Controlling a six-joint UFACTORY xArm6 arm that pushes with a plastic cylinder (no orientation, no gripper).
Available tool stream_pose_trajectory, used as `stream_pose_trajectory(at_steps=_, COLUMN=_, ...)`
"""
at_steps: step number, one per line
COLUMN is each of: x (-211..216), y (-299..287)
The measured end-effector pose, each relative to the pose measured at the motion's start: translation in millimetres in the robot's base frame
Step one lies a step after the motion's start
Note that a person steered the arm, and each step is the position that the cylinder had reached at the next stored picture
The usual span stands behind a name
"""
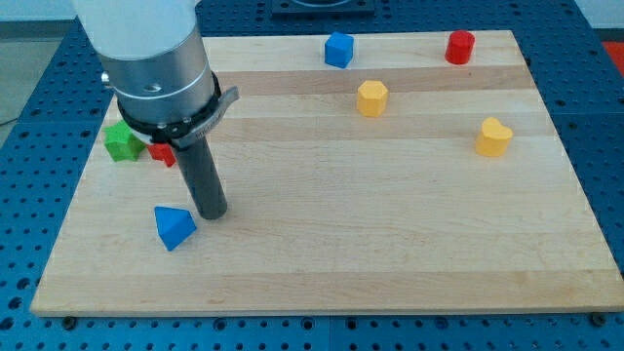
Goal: Move the yellow hexagon diagonally to the yellow heart
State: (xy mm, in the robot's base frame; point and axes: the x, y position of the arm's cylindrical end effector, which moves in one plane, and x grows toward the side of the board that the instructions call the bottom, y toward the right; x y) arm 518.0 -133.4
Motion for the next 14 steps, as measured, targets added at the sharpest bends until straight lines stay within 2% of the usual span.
stream_pose_trajectory(at_steps=2, x=28.2, y=-63.8)
stream_pose_trajectory(at_steps=6, x=23.4, y=-53.3)
stream_pose_trajectory(at_steps=7, x=9.7, y=4.6)
stream_pose_trajectory(at_steps=8, x=-22.3, y=93.1)
stream_pose_trajectory(at_steps=9, x=-54.0, y=116.6)
stream_pose_trajectory(at_steps=10, x=-88.5, y=105.5)
stream_pose_trajectory(at_steps=11, x=-149.4, y=96.4)
stream_pose_trajectory(at_steps=12, x=-187.2, y=96.4)
stream_pose_trajectory(at_steps=14, x=-200.0, y=175.1)
